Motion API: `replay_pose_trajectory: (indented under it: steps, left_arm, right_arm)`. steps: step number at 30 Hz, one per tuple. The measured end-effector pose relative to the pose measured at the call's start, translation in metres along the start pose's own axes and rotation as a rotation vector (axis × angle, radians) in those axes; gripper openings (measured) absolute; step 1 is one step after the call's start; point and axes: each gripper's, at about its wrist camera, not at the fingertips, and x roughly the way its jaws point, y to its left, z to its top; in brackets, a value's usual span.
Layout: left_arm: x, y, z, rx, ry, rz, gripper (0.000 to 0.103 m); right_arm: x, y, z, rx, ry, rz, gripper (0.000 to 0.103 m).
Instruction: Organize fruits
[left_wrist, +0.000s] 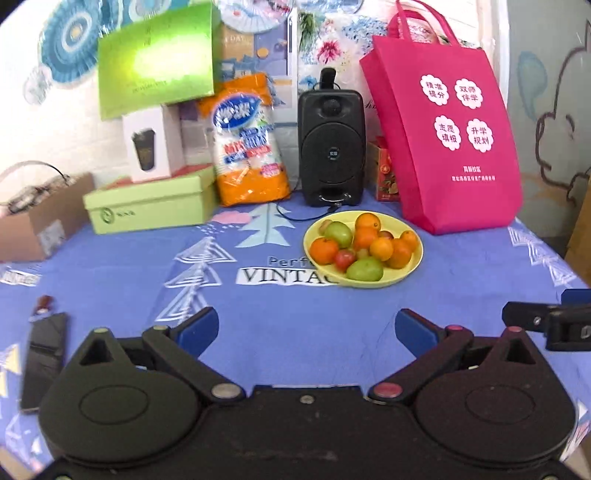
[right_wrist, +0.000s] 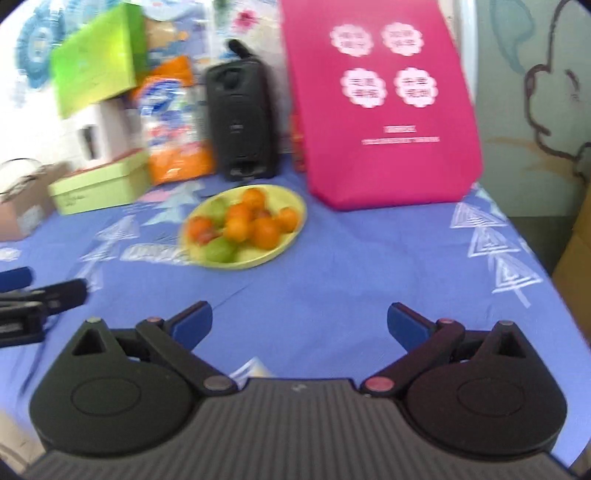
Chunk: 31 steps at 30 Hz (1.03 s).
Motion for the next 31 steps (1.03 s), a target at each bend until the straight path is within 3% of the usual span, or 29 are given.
replay_pose_trajectory:
  steps: [3, 7, 15, 22, 26, 31]
  left_arm:
    - [-0.025, -0.009, -0.014, 0.018, -0.02, 0.058, 0.103]
    - [-0.046, -0.019, -0.023, 0.008, -0.038, 0.086, 0.103]
    - [-0.064, -0.021, -0.022, -0.017, -0.054, 0.061, 0.103]
    - [-0.065, -0.022, -0.022, -0.018, -0.052, 0.097, 0.103]
    - [-0.064, -0.014, -0.022, -0.072, -0.038, 0.049, 0.103]
    - [-0.064, -0.013, -0.018, -0.061, -0.041, 0.049, 0.103]
  right_arm:
    - [-0.02, 0.007, -0.009, -0.002, -0.03, 0.023, 0.103]
    - [-0.035, 0.019, -0.011, -0.056, -0.071, -0.05, 0.103]
    - [-0.056, 0.035, -0.015, -0.155, -0.125, -0.107, 0.103]
    - [-0.057, 0.039, -0.017, -0.175, -0.12, -0.104, 0.103]
    - [-0.056, 0.041, -0.018, -0.184, -0.114, -0.101, 0.103]
    - [-0.055, 0.042, -0.018, -0.186, -0.111, -0.103, 0.103]
